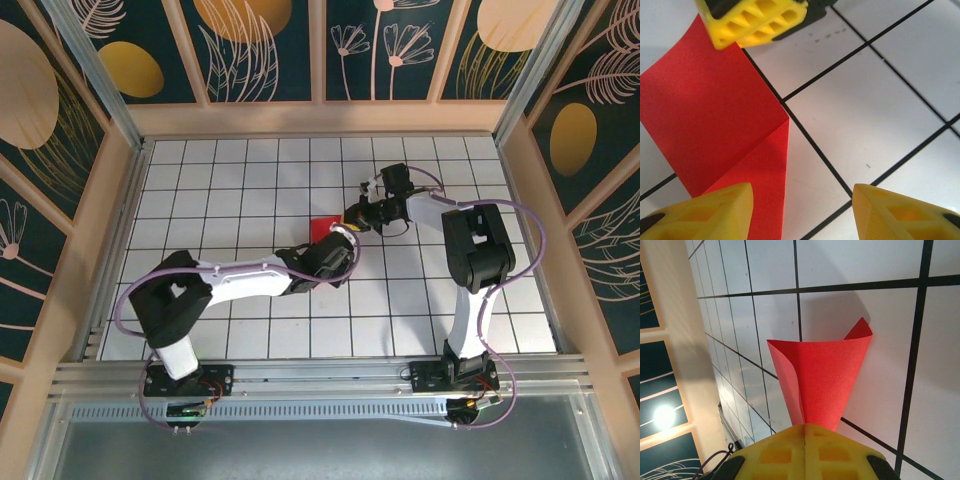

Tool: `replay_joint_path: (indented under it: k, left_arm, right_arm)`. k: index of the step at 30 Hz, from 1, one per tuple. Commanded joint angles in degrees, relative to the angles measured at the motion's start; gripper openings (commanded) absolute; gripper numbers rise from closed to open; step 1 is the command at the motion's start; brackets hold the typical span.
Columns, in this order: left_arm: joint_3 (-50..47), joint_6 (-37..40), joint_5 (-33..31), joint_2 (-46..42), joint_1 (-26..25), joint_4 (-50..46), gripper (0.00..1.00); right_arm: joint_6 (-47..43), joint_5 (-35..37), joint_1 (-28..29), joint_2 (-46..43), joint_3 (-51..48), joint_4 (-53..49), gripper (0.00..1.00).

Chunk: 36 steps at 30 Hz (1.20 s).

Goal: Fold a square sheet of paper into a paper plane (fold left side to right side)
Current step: Fold the wing for the fifth time at the center of the table.

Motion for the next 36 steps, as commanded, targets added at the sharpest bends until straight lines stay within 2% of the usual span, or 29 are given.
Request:
replay_joint_path:
  k: [1,7,19,23,36]
  left_arm:
    - [2.3,1.0,-5.7,2.7,-0.9,-5.6,0.55]
    - [4.0,0.3,-9.7,5.8,-1.4,-8.2,0.55]
    - [2.9,-1.7,-12.7,6.6,-1.4,-6.9,0.50]
    - [2.4,-1.9,-13.2,6.5,-1.4,-6.5,0.44]
    - [0.8,-3.4,-13.1,6.3,-1.4,-4.4,0.16]
  right_arm:
    - [0.8,0.4,-0.2,1.1,1.6,-2.0,0.00]
    - [0.7,0.5,-0.2,1.7,2.1,-2.3,0.00]
    - [0.6,0.9,-0.2,2.0,2.1,-2.6,0.00]
    - [0.6,1.2,-0.2,2.2,1.9,-2.6,0.00]
    - [0.1,2.5,-0.2,2.2,1.9,-3.0,0.00]
